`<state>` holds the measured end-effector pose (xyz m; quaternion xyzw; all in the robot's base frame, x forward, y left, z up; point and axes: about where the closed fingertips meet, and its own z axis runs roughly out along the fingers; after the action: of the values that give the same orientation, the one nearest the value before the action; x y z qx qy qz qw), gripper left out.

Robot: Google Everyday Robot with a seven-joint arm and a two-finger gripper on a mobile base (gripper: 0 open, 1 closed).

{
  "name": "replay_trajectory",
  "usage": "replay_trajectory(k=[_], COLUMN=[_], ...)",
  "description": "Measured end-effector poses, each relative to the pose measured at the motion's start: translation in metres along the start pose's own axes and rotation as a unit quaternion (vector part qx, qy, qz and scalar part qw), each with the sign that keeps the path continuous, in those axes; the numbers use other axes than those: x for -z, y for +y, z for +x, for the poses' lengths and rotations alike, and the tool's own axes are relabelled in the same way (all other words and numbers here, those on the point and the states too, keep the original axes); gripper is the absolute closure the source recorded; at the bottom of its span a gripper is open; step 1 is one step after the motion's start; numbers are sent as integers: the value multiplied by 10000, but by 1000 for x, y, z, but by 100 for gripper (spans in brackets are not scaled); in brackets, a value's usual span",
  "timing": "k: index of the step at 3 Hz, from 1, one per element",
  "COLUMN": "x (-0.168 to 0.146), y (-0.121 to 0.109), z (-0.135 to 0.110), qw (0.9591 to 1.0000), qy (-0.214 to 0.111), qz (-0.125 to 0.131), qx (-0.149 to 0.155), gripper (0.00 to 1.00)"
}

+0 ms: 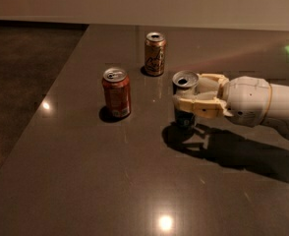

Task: Place redbull can upright

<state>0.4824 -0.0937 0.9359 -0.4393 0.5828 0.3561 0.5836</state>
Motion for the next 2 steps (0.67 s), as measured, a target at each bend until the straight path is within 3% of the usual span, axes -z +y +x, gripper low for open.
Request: replay_trajectory(k=[2], x=[2], y=[-6], z=[12], qw=[9996], qy=[-140], qz=[24], qx=[-228], gripper=[100])
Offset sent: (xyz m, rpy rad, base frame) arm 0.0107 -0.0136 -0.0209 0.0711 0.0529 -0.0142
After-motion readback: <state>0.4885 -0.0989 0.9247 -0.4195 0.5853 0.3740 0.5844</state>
